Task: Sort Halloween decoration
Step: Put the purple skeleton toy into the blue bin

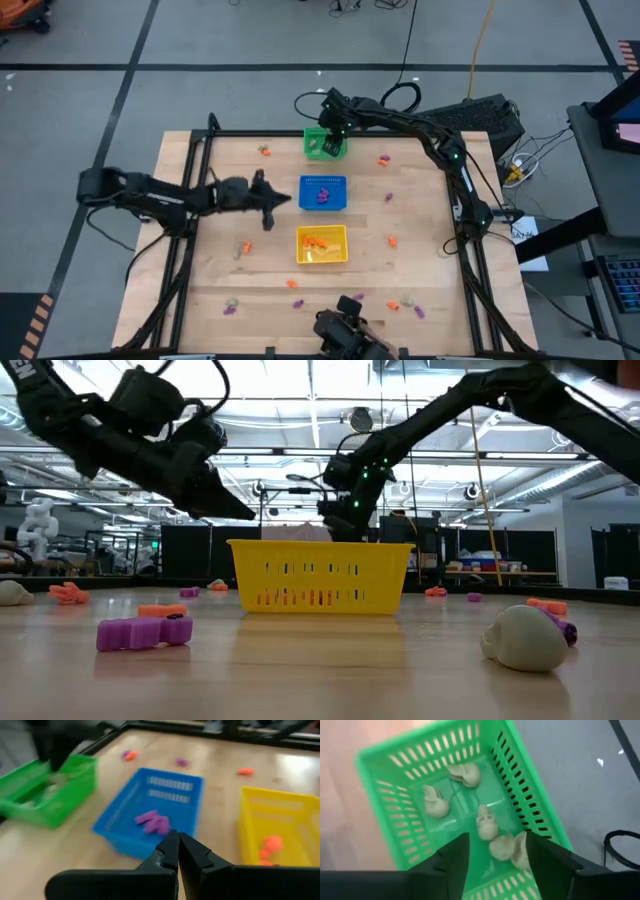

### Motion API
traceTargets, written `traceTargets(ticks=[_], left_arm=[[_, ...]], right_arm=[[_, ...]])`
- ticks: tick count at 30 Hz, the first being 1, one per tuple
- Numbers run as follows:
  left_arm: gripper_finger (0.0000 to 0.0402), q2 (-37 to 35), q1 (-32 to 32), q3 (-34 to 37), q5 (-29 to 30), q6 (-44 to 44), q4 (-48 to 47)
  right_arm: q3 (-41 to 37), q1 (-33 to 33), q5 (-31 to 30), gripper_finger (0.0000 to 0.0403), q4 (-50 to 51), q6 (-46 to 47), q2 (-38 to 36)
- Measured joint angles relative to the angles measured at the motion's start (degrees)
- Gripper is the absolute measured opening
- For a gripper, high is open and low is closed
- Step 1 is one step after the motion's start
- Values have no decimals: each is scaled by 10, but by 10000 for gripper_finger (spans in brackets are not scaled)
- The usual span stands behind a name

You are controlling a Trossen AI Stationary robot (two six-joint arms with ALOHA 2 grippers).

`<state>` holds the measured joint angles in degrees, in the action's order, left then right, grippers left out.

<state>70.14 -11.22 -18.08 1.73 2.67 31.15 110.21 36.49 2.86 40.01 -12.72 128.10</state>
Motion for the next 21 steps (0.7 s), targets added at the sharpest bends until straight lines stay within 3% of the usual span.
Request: traceTargets(ticks=[4, 11, 15, 21], left_arm=[[10, -38, -84, -51, -49, -29, -152], [1, -24, -184, -167, -91, -134, -370], [0, -10, -214, -213, -92, -177, -453], [0, 14, -233, -242, -93, -193, -509]], right_arm=[[0, -4, 0, 161, -3, 4, -28], [-21, -28, 2, 17, -68, -5, -55], [-90, -45, 3, 10, -156, 0, -76], [-263, -75, 4, 2, -328, 32, -161]])
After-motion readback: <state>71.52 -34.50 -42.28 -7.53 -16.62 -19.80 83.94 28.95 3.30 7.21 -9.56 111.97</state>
